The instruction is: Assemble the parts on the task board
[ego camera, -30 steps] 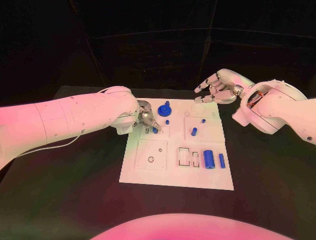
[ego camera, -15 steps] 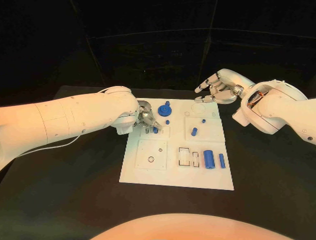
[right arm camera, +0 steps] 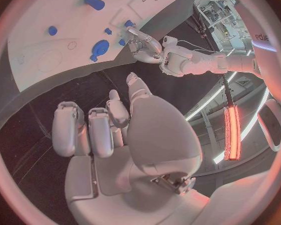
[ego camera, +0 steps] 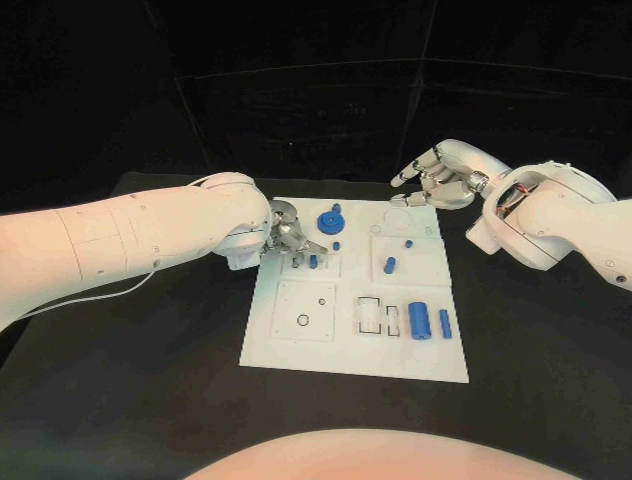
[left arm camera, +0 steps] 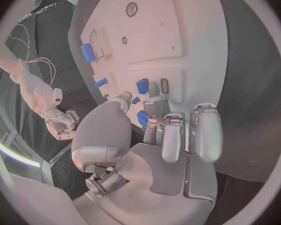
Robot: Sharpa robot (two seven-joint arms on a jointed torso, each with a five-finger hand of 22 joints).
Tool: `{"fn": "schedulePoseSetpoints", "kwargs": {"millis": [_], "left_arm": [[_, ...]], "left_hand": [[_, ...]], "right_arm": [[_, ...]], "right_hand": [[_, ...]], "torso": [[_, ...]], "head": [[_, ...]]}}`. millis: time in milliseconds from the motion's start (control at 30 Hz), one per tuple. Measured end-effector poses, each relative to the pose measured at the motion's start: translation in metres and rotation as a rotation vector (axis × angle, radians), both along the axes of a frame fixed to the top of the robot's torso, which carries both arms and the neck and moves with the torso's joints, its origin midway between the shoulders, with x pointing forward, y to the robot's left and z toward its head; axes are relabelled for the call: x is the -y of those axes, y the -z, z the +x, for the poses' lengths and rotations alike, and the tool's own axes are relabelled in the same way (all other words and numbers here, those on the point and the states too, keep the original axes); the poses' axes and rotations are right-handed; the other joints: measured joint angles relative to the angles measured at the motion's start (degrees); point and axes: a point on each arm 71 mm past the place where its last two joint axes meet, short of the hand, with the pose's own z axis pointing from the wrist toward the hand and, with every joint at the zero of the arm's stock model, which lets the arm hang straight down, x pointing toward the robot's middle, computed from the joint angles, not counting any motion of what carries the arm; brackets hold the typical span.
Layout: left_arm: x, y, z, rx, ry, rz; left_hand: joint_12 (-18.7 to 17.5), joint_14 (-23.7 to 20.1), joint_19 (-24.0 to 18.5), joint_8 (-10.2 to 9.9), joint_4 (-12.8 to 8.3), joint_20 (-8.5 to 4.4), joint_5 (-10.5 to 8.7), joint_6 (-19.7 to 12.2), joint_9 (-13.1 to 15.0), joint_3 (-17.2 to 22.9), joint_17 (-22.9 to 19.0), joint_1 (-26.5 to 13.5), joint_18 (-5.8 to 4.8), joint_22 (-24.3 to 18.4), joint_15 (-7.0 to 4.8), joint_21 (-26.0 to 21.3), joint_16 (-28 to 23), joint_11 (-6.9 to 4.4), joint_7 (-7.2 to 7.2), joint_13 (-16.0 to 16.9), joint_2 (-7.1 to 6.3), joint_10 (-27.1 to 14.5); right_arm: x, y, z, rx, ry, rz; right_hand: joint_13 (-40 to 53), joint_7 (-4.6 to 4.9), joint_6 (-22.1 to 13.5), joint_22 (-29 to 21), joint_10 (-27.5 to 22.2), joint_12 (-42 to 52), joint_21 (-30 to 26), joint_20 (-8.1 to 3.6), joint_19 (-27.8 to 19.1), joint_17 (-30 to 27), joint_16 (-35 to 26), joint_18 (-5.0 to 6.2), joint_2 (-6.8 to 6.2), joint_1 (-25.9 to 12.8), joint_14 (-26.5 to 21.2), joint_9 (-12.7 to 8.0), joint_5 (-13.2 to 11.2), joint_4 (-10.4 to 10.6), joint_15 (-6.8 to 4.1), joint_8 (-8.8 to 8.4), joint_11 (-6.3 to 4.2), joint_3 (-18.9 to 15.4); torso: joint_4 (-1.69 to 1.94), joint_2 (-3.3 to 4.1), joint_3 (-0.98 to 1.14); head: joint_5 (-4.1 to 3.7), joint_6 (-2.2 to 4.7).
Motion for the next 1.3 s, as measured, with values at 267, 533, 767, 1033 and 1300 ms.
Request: {"fn": "schedulePoseSetpoints", "kwargs": {"millis": [267, 533, 767, 1033, 1300], "left_arm": [[-0.003, -0.033, 0.008, 0.056, -0.022, -0.067], [-0.029, -0.075, 0.035, 0.108, -0.070, -0.056], [-0.044, -0.075, 0.057, 0.078, -0.110, -0.008], [-0.046, -0.054, 0.063, 0.026, -0.120, 0.034], [-0.039, -0.039, 0.065, 0.002, -0.114, 0.056]], "left_hand": [[-0.48, -0.21, 0.00, -0.46, -0.71, 0.00, 0.00, -0.17, -0.15, -1.95, 0.00, 2.50, -0.01, 0.00, -0.21, -0.07, 0.00, -0.19, 0.17, -0.73, 0.85, -0.28], [-3.52, 0.01, 0.00, -2.46, -0.74, 0.00, 0.00, -3.15, -1.18, -4.32, 0.00, 6.33, -0.01, 0.00, 0.01, -1.16, 0.00, 1.07, 1.66, -4.34, 2.24, -2.91], [-4.18, 0.01, -0.36, -3.16, -0.24, 0.35, 0.00, -3.52, -1.58, -6.10, 0.00, 6.67, -0.01, -0.79, 0.43, -2.04, 0.00, 1.46, 2.03, -5.02, 2.58, -3.71], [-7.36, 0.01, -0.74, -4.18, -0.29, 0.73, 0.00, -4.14, -2.51, -8.07, 0.00, 7.49, 0.00, -1.30, 0.84, -2.47, 0.00, 1.97, 2.66, -8.48, 3.40, -5.85], [-7.97, 0.01, -0.91, -4.62, -0.25, 0.91, 0.00, -4.14, -3.01, -8.90, 0.00, 7.95, 0.00, -1.36, 0.84, -2.48, 0.00, 1.96, 2.66, -9.23, 3.86, -6.26]], "right_arm": [[0.001, 0.000, 0.001, 0.000, 0.002, -0.001], [0.003, 0.000, 0.002, 0.000, 0.008, -0.002], [0.000, 0.000, 0.002, 0.000, 0.004, -0.001], [-0.003, 0.001, 0.002, 0.001, -0.001, 0.000], [-0.005, 0.001, 0.003, 0.001, -0.005, 0.001]], "right_hand": [[-0.07, 0.00, 0.00, -0.10, 0.00, 0.00, -0.24, -0.21, -0.21, -0.08, 0.00, 0.00, 0.00, 0.00, 0.00, -0.06, 0.00, 0.00, 0.00, 0.00, 0.00, 0.00], [-0.06, 0.00, 0.00, -0.09, 0.00, 0.00, -0.23, -0.20, -0.20, -0.08, 0.00, -0.01, 0.00, 0.00, 0.00, -0.06, 0.00, 0.17, 0.00, 0.00, 0.00, -0.17], [-0.06, 0.00, 0.00, -0.09, 0.00, 0.00, -0.23, -0.20, -0.20, -0.08, 0.01, 0.00, 0.00, 0.00, 0.00, -0.05, 0.00, 0.17, 0.00, 0.00, 0.00, -0.17], [-0.06, 0.00, 0.00, -0.09, 0.00, 0.00, -0.23, -0.20, -0.20, -0.08, 0.01, 0.00, 0.00, 0.01, 0.00, -0.05, 0.00, 0.17, 0.00, 0.00, 0.00, -0.17], [-0.05, 0.00, 0.00, -0.09, 0.00, 0.00, -0.23, -0.20, -0.20, -0.08, 0.01, 0.00, -0.01, 0.00, 0.00, -0.05, 0.00, 0.17, 0.00, 0.00, 0.00, -0.17]], "torso": [[-0.03, -0.01, 0.01], [0.00, -0.06, 0.10], [-0.05, 0.09, 0.03], [-0.13, 0.23, -0.05], [-0.20, 0.20, 0.00]], "head": [[-0.17, 0.44], [-0.20, 0.87], [0.19, 1.30], [0.34, 1.21], [0.63, 1.07]]}}
